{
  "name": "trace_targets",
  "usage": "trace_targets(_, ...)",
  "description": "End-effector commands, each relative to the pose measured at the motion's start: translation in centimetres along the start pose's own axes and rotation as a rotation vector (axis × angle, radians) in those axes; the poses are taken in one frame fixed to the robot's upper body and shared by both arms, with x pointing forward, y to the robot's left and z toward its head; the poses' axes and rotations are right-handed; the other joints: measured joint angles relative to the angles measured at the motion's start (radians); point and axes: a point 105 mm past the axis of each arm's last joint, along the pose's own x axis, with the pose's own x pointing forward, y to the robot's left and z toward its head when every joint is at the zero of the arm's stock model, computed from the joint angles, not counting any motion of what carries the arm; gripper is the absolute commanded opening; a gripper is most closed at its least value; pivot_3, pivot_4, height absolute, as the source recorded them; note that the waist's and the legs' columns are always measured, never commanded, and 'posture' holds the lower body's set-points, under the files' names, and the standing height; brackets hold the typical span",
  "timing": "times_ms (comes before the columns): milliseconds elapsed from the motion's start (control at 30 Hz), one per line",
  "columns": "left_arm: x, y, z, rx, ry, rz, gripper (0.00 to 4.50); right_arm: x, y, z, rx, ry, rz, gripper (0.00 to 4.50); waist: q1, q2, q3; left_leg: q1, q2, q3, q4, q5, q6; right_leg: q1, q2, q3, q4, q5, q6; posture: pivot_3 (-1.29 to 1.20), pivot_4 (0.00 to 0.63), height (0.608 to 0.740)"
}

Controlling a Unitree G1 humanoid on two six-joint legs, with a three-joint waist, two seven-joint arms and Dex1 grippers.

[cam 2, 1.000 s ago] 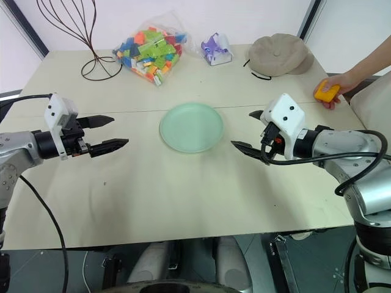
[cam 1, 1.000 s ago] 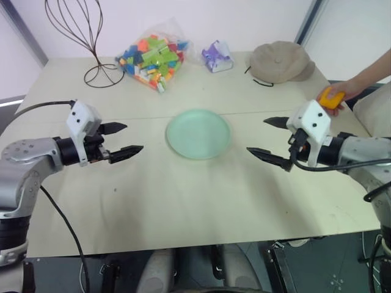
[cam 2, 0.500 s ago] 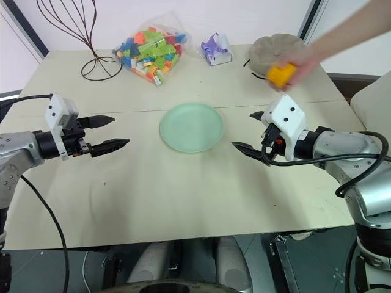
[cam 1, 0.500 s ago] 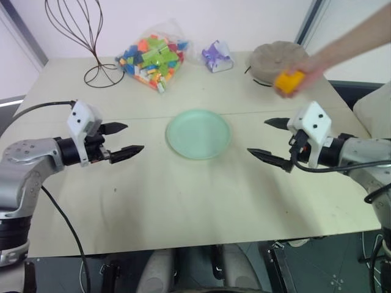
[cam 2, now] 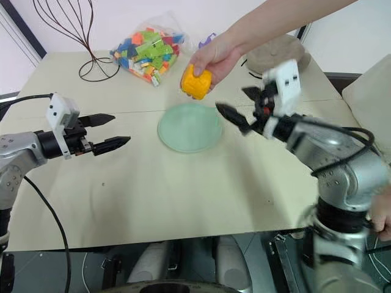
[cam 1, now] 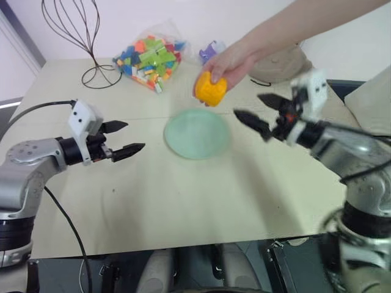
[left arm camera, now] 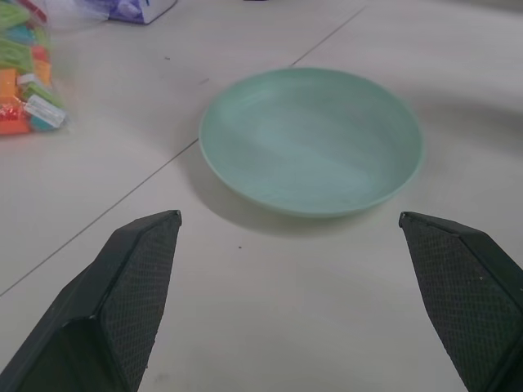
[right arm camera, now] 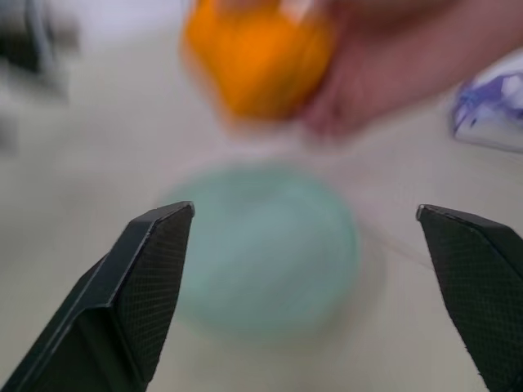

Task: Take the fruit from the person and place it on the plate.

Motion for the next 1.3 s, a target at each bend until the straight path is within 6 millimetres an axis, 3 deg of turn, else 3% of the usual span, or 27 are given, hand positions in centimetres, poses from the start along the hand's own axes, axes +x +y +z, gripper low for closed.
trace_targets(33,-0.2,0.0,1.2,0.052,-0.028,0.005,4.50,0.0,0.8,1.3,0.156,-0.050,-0.001,4.47,0.007,0.000,0.000,0.000,0.000,-0.001,0.000,0.000,0.000,0.000,0.000,-0.001,0.000,0.000,0.000,0.00,0.150,0.740)
trace_targets(367,-0.1,0.2,1.3,0.061,-0.027,0.006,4.50,1.9,3.0,1.6,0.384,-0.076,0.031,4.47,-0.001,0.000,0.000,-0.002,-0.002,-0.001,-0.001,0.000,0.000,-0.001,-0.002,-0.001,-0.001,0.000,0.000,0.00,0.150,0.740)
trace_targets(1033,-0.6,-0.1,1.7,0.064,-0.034,0.018,4.50,4.9,4.0,0.8,0.452,-0.034,0.048,4.47,-0.005,0.001,0.000,-0.002,-0.001,0.000,-0.001,0.000,0.001,-0.001,0.000,-0.002,0.000,0.000,0.000,0.00,0.150,0.740)
trace_targets(1300,-1.1,-1.1,2.9,0.053,-0.089,-0.019,4.50,5.9,3.4,0.8,0.440,-0.031,0.040,4.47,-0.005,0.001,0.000,-0.002,-0.001,0.000,-0.001,0.000,0.001,-0.001,0.000,-0.002,-0.001,0.000,0.000,0.00,0.150,0.740)
